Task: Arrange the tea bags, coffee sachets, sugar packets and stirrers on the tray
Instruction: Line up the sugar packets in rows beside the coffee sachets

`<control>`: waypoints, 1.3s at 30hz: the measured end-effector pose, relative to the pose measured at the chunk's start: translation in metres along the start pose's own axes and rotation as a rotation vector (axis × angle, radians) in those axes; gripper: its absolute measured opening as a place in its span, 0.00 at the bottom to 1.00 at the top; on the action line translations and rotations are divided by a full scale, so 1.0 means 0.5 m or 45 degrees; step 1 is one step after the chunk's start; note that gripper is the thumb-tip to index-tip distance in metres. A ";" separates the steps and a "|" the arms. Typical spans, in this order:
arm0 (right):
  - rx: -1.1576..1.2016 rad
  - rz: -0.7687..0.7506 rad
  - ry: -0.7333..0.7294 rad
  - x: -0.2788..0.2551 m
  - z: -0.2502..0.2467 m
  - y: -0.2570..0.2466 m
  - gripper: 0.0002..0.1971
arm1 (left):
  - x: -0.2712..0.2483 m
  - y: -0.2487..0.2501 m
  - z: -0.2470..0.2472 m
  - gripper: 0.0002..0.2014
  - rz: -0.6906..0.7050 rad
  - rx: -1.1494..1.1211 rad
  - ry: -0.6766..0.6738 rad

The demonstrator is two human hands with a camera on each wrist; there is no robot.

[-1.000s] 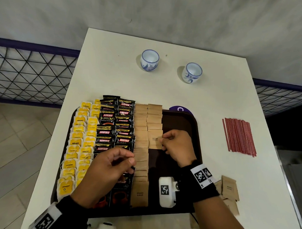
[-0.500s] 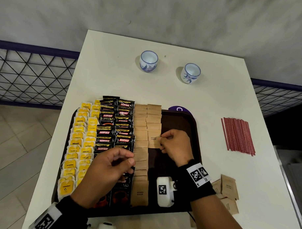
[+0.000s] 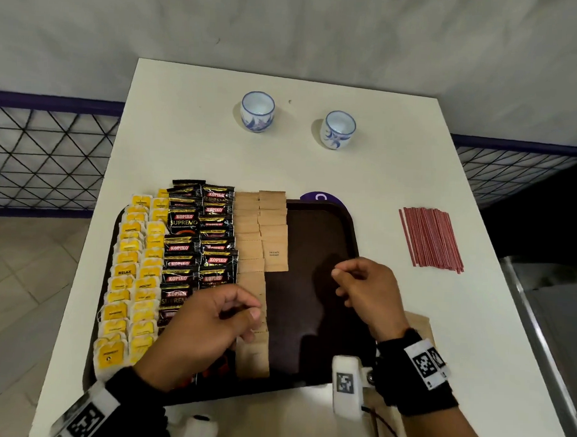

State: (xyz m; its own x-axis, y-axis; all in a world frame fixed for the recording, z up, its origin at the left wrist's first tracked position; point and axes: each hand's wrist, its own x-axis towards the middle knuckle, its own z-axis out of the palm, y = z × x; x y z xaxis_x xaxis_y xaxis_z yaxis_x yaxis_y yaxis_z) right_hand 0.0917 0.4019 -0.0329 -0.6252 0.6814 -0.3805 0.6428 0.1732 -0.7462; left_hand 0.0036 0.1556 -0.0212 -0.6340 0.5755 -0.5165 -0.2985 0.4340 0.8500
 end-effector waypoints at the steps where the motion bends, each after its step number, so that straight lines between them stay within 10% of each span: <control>1: 0.010 0.004 0.054 -0.007 -0.029 0.021 0.03 | 0.000 0.002 0.011 0.04 0.005 0.033 -0.045; 6: -0.048 0.051 0.259 -0.033 -0.168 0.126 0.04 | -0.005 0.022 0.085 0.03 0.092 0.248 -0.233; 17: -0.216 0.101 0.073 -0.034 -0.260 0.226 0.14 | -0.014 0.024 0.280 0.19 0.180 1.075 -0.601; 39: -0.714 -0.194 -0.447 -0.110 -0.222 0.275 0.48 | -0.066 -0.018 0.433 0.37 0.220 1.462 -0.543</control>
State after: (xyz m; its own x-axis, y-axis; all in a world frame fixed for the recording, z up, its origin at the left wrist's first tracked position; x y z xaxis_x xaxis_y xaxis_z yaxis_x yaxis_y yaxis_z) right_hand 0.2636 0.4673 -0.0542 -0.7730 0.3649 -0.5189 0.6089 0.6564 -0.4454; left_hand 0.1816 0.2830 -0.0342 -0.2555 0.7720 -0.5820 0.7012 0.5624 0.4382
